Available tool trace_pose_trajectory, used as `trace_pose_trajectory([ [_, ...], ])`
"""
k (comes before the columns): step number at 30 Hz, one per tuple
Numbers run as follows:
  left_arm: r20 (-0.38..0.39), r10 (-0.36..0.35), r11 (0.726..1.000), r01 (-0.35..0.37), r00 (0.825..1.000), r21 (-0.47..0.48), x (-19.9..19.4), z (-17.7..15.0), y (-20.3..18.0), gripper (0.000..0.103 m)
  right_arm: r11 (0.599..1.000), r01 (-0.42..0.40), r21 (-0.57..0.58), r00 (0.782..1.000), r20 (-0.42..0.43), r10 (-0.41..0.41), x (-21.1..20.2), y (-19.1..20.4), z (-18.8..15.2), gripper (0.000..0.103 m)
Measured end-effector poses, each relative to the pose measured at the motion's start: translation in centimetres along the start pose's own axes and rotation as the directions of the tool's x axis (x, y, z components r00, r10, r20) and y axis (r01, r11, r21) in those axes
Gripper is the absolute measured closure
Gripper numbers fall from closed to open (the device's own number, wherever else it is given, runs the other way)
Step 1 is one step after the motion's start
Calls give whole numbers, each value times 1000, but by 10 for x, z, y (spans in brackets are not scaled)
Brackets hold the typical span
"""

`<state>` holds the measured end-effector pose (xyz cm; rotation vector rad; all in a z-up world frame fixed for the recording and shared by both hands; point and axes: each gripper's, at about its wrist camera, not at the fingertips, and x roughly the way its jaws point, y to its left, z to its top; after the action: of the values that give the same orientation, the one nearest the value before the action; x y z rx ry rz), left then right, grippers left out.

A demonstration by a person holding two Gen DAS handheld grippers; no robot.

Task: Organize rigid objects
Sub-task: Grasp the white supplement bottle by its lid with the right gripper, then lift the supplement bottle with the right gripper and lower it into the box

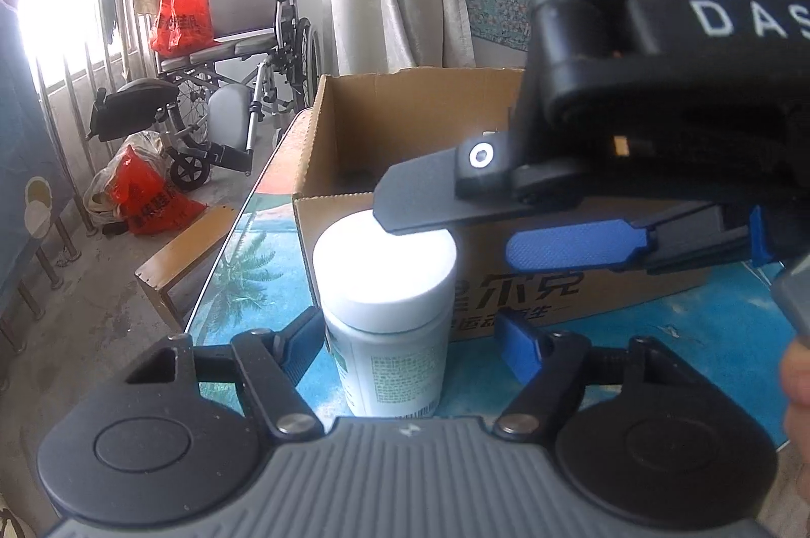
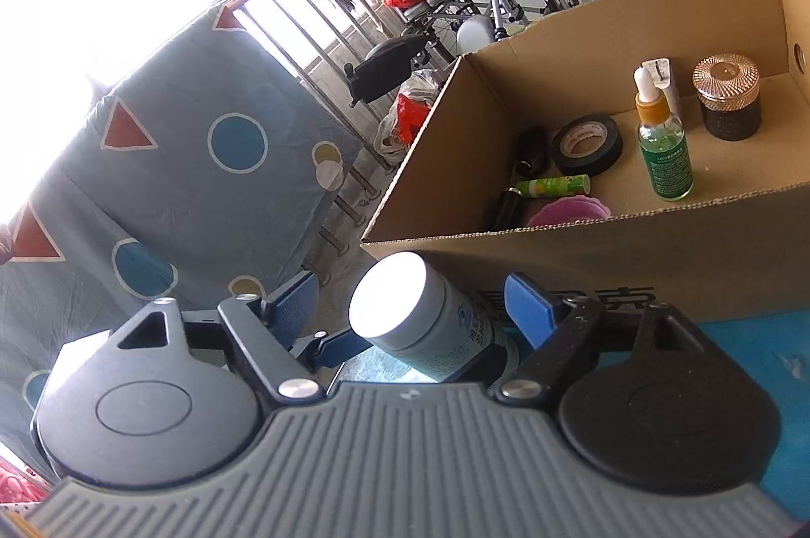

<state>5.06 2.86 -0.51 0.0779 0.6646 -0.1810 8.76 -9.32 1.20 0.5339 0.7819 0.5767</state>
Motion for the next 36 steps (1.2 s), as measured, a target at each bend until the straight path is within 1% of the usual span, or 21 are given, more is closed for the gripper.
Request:
trace_pose_trajectory([
  [4,-14,17,1000,-17,1000,-9,1,1,2,41,999,-24,38,999,-26,25,8,-7,0,48],
  [6,-16,23,1000,-23,1000,-18,0,2,4,49,998,-31,51,999,-30,33,11,-9,1,51],
  [10,-26,8,999,-8,1000,-33,-1,2,4,49,997,-30,68,999,-42,33,13,-12,0,58],
  [16,-26,-7,1000,6,1000,-26,-4,4,-6,49,995,-10,96,999,-48,14,5,-18,-3,60],
  [27,-24,-74,997,75,997,14,-9,3,-31,49,992,32,120,999,-11,-30,-31,-29,-10,58],
  [36,-31,-100,994,101,995,43,-8,1,-48,49,989,65,130,998,7,-66,-51,-37,-14,58],
])
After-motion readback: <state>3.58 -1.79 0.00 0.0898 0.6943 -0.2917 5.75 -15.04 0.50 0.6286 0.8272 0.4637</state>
